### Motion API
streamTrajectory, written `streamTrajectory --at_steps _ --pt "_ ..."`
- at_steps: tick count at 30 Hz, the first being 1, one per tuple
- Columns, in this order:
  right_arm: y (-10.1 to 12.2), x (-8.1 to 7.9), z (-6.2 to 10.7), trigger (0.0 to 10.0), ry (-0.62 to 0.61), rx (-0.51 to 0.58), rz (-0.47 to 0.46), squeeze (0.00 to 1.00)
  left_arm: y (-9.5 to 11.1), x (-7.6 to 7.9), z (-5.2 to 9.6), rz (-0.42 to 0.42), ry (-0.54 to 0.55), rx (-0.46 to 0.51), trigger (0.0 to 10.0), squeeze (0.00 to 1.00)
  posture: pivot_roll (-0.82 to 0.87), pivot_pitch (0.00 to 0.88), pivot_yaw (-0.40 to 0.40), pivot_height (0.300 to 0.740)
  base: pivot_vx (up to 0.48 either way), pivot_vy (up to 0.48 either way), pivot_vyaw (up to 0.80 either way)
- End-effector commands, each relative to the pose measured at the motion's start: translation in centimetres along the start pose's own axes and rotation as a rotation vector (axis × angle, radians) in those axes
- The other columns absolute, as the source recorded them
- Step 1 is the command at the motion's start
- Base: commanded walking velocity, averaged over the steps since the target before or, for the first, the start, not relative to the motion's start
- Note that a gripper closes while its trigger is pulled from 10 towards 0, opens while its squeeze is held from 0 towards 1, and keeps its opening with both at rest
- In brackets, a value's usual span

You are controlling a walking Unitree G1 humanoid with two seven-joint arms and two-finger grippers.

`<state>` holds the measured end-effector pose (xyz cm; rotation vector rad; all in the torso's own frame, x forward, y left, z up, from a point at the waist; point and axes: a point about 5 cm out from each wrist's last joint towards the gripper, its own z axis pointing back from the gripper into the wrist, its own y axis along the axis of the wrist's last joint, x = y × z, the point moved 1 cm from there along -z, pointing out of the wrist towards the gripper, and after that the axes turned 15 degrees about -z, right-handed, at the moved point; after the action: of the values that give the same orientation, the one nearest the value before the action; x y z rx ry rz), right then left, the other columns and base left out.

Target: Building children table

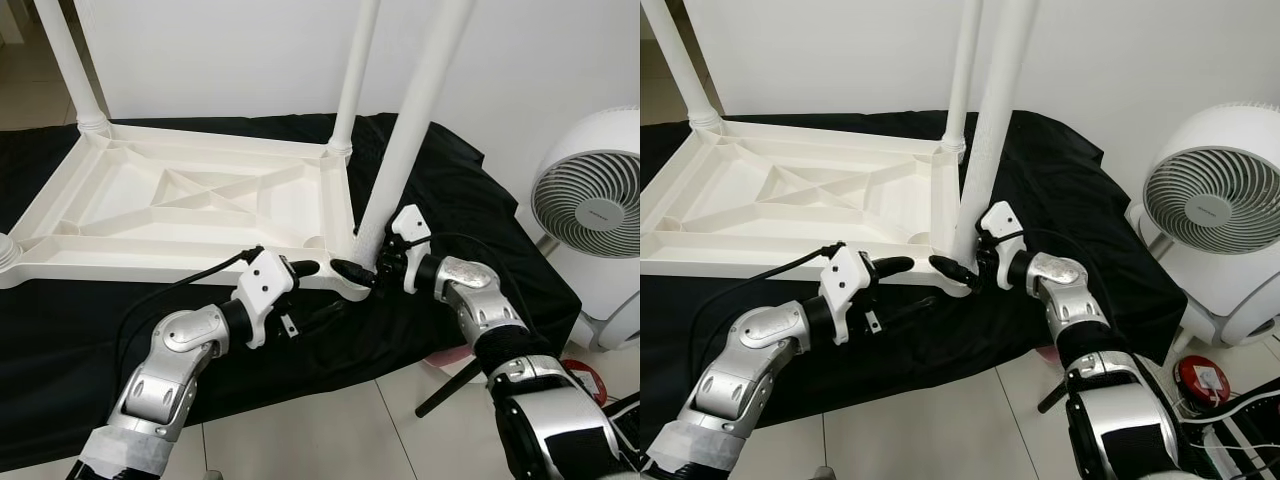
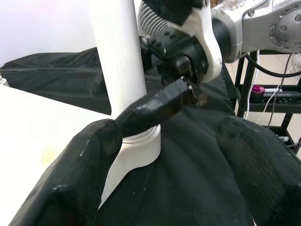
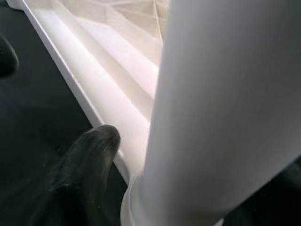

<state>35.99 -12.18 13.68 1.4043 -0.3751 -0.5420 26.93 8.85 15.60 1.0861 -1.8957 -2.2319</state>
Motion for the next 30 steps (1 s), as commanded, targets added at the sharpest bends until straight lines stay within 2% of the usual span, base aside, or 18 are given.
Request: streamTrajectory --at_steps 1,5,10,11,12,13,18,22,25,29,30 --pt "-0.6 -0.3 -0.3 0.0 0.029 -0.035 0.006 0.0 -0.1 -0.2 -0.1 0.002 0.034 -0.016 10.0 0.0 0.05 0.0 -0.076 0.74 0.0 0.0 0.0" --pt "-0.9 -0.3 -0.2 0.0 0.049 -0.044 -0.011 0.0 0.0 -0.2 0.0 0.002 0.033 -0.017 10.0 0.0 0.05 0.0 -0.075 0.74 0.0 0.0 0.0" --pt "-2.0 0.0 0.8 0.0 0.048 -0.075 -0.005 0.0 -0.1 0.2 -0.3 0.005 0.007 -0.014 10.0 0.0 0.03 0.0 -0.062 0.74 0.0 0.0 0.0" --pt "-2.1 0.1 1.0 1.8 0.04 -0.068 -0.003 0.0 -0.1 0.2 -0.3 0.005 0.004 -0.012 10.0 0.0 0.03 0.0 -0.065 0.74 0.0 0.0 0.0" --pt "-2.1 0.1 1.1 1.8 0.031 -0.057 -0.008 0.0 -0.1 0.3 -0.4 0.006 0.002 -0.01 10.0 0.0 0.03 0.0 -0.065 0.74 0.0 0.0 0.0" --pt "-2.1 0.2 1.2 10.0 0.024 -0.05 -0.011 0.0 0.0 0.3 -0.4 0.007 0.002 -0.008 10.0 0.0 0.03 0.0 -0.065 0.74 0.0 0.0 0.0" --pt "-1.7 0.8 1.5 10.0 -0.076 0.019 -0.034 0.0 -0.1 0.2 -0.5 0.006 0.004 -0.006 10.0 0.0 0.02 0.0 -0.071 0.74 0.0 0.0 0.0" --pt "-1.3 1.9 1.9 10.0 -0.255 0.085 -0.08 0.0 -0.1 0.4 -0.7 0.01 0.007 -0.002 10.0 0.0 0.02 0.0 -0.075 0.74 0.0 0.0 0.0" --pt "-1.4 1.8 1.8 10.0 -0.314 0.118 -0.096 0.0 -0.3 0.4 -0.6 0.007 0.022 -0.014 10.0 0.0 0.02 0.0 -0.075 0.74 0.0 0.0 0.0" --pt "-1.4 0.7 1.7 10.0 -0.323 0.151 -0.072 0.0 -0.2 -0.1 -0.5 0.023 0.048 -0.005 10.0 0.0 0.02 0.0 -0.078 0.74 0.0 0.0 0.0" --pt "-1.6 0.4 1.6 10.0 -0.367 0.167 -0.096 0.0 -0.3 -0.3 -0.5 0.018 0.063 -0.013 10.0 0.0 0.01 0.0 -0.081 0.74 0.0 0.0 0.0"
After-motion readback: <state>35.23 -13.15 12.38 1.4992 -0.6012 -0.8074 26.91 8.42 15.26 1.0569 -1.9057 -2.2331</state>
